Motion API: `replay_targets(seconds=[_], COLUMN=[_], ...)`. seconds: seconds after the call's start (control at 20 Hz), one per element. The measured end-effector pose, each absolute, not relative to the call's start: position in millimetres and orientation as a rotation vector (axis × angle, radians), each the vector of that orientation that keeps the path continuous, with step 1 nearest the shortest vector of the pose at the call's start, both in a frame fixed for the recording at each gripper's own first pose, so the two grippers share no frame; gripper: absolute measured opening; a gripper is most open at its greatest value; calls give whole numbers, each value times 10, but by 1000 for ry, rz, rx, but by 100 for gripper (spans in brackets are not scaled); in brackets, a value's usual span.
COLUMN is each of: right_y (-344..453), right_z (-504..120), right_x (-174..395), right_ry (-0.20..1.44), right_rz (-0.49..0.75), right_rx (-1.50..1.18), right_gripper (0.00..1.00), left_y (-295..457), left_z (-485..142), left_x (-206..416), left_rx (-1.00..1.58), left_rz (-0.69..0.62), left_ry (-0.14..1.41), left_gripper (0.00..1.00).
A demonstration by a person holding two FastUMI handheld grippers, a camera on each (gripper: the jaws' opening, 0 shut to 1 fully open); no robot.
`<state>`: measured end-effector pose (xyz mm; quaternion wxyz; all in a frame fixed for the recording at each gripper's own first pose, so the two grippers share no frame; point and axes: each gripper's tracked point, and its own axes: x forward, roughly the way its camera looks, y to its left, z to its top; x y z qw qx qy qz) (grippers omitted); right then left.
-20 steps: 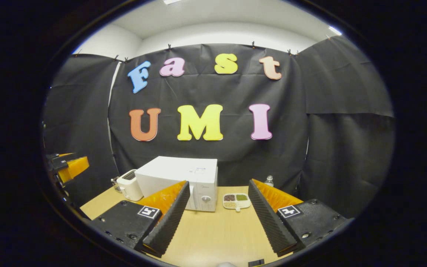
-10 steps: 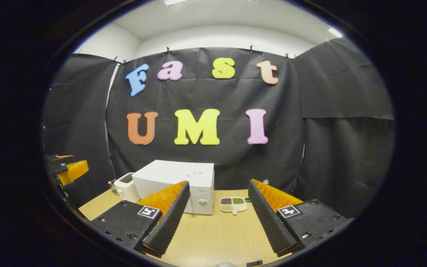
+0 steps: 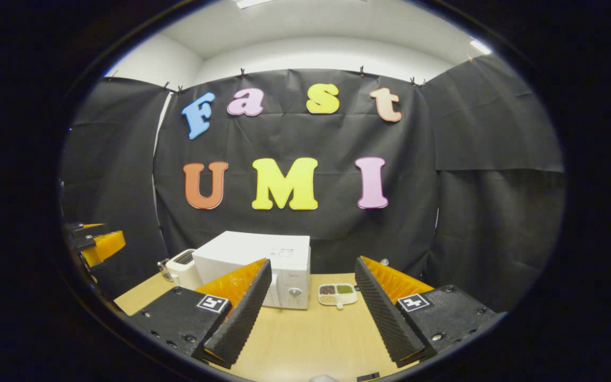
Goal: Open the microwave oven with the left hand, put the food in, and close the microwave oven.
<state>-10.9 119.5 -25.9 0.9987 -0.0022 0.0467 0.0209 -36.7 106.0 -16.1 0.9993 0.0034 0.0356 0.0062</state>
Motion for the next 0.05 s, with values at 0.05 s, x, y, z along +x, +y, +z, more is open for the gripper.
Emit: replay_targets(seconds=[0.05], right_y=[1209], right_z=[-255], right_x=[-106], right_ry=[93], right_rz=[44], right_rx=[0], right_gripper=[92], left_y=[1077], left_z=[-165], left_x=[-358], left_rx=[9], left_rz=[13], left_ry=[73], left_gripper=[96])
